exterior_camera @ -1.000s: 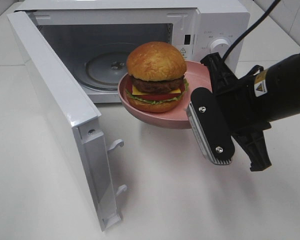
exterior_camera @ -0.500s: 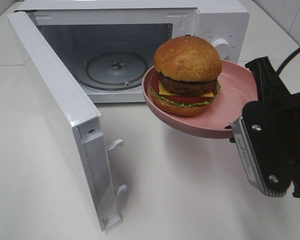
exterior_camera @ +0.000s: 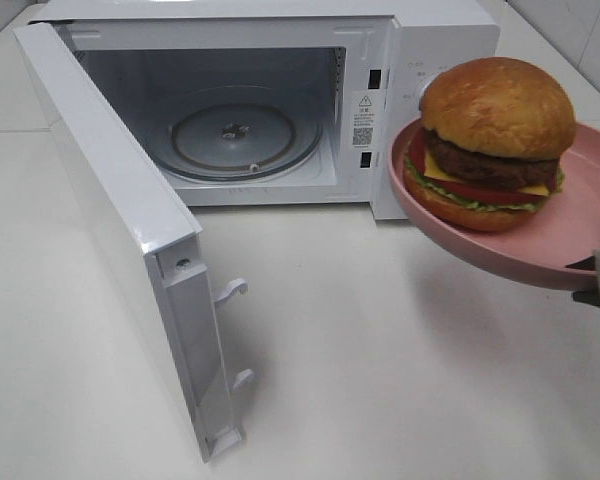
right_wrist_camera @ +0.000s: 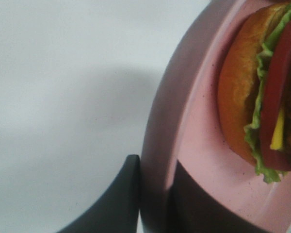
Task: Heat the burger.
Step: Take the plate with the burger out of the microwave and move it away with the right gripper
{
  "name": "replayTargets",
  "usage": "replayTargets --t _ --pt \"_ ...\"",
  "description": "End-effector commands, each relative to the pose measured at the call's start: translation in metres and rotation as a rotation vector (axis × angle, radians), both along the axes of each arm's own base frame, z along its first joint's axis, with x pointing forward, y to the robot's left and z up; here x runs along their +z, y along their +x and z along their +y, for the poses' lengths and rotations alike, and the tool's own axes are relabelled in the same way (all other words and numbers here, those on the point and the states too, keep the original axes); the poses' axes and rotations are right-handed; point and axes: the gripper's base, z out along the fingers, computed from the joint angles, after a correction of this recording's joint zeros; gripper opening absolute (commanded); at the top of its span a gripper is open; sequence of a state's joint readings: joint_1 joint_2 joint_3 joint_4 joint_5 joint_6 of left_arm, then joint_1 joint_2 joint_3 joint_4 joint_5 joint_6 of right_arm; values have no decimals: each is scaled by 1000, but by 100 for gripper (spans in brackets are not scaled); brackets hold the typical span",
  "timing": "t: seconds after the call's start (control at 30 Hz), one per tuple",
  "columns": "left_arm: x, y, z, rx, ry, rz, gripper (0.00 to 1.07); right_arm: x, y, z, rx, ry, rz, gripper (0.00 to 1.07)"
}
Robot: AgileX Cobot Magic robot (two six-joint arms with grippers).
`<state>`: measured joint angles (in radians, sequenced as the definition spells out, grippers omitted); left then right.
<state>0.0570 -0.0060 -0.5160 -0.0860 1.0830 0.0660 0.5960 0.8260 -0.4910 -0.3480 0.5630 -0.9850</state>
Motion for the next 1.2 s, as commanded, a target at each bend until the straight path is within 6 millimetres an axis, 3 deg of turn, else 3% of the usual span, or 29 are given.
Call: replayTargets --t 0.03,0.4,0.9,1.2 --pt "1 1 0 5 -5 -14 98 7 -5 -10 -101 24 -24 2" --pt "1 1 0 5 -5 -14 98 5 -7 -22 -270 -7 18 2" --pt "1 1 0 5 -5 -14 98 13 2 -32 -581 151 -115 2" --pt "1 1 0 5 -5 -14 98 -7 19 -27 -702 41 -48 3"
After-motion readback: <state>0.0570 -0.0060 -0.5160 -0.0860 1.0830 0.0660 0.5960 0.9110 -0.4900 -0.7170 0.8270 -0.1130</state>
